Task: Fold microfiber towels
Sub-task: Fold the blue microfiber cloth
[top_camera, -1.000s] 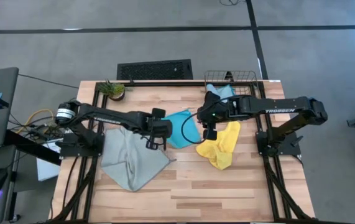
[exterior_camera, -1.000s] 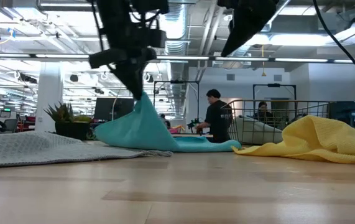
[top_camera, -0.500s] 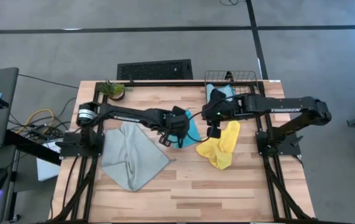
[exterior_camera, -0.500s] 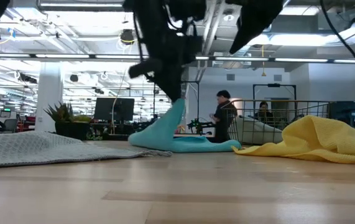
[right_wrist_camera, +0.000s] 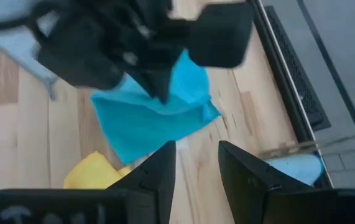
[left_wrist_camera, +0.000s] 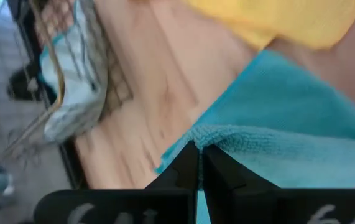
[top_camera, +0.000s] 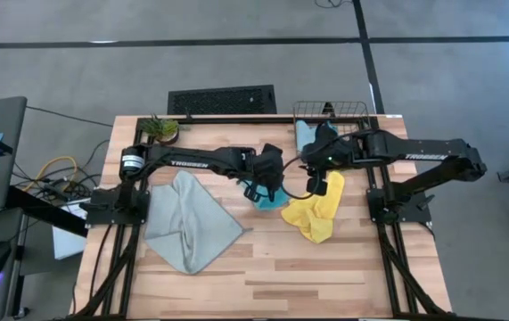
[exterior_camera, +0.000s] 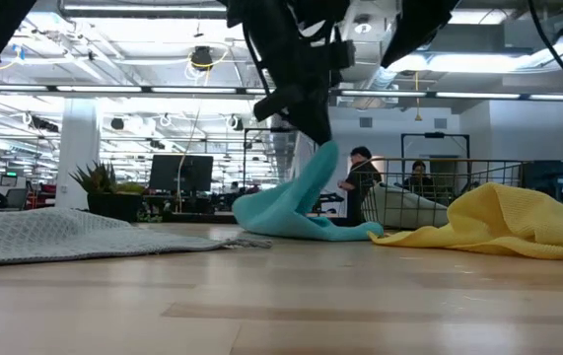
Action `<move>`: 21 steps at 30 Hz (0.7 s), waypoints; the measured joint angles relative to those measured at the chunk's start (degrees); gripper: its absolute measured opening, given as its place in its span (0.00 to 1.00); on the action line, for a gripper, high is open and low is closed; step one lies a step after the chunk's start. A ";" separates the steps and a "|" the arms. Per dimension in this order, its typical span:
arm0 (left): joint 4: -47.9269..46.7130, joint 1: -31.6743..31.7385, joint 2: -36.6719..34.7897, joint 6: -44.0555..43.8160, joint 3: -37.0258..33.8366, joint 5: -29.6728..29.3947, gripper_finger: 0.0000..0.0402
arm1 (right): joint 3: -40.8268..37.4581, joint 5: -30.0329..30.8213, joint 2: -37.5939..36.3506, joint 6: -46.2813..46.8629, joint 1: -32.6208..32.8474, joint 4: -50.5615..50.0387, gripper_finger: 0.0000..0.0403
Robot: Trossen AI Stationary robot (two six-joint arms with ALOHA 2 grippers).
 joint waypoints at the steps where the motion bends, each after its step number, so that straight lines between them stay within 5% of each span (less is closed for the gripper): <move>1: 0.55 -0.01 0.00 0.14 -0.02 1.02 0.00 | -0.01 0.31 -0.25 -0.02 -0.03 -0.35 0.36; 21: 5.72 -1.18 5.90 -1.90 -1.77 4.93 0.00 | -0.04 1.21 -1.69 0.92 -0.35 -3.00 0.36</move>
